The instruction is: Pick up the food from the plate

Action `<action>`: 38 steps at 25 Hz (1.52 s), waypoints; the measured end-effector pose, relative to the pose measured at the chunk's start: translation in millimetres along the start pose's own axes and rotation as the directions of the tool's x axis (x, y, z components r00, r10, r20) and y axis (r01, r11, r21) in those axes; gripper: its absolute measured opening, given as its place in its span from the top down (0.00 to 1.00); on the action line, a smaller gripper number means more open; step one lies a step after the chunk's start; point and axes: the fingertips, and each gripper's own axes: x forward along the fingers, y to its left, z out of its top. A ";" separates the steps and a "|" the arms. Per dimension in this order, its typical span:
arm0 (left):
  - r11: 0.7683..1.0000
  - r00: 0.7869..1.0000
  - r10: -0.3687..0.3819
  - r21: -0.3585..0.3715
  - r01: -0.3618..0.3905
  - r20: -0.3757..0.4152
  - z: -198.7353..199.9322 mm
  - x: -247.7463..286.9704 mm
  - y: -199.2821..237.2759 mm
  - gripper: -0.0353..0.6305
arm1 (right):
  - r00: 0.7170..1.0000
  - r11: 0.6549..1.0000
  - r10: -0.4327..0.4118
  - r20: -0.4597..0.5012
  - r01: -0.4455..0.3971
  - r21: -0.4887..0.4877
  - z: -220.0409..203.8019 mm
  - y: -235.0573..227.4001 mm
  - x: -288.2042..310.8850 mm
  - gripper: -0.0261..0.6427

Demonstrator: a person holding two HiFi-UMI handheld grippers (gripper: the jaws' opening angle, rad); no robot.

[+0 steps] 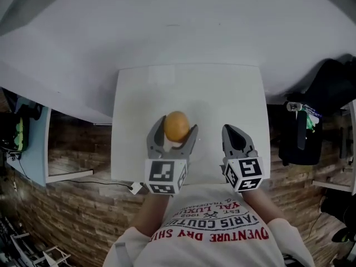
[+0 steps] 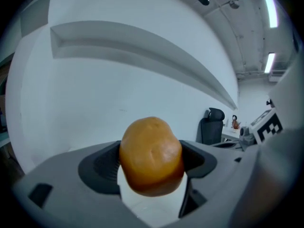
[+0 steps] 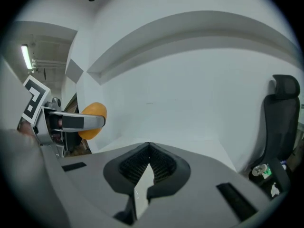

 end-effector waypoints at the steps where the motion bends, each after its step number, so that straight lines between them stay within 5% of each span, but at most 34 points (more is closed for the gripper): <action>1: 1.000 1.000 -0.005 0.018 0.005 0.027 10.5 -3.9 0.1 0.38 | 1.000 1.000 -0.004 0.023 0.004 0.004 7.0 3.1 -3.5 0.95; 6: 0.995 0.989 -0.010 0.101 -0.006 0.150 51.0 -22.5 6.7 0.38 | 0.990 1.000 -0.021 0.142 0.022 -0.003 41.7 19.8 -18.8 0.95; 13: 0.988 0.974 -0.021 0.153 -0.014 0.227 72.5 -51.6 3.1 0.38 | 0.980 0.998 -0.054 0.190 0.059 -0.021 52.6 30.7 -40.7 0.95; 38: 0.989 0.985 -0.023 0.146 -0.002 0.174 45.2 -52.7 -2.6 0.38 | 0.968 0.995 -0.033 0.250 0.055 -0.082 61.9 39.0 -59.2 0.95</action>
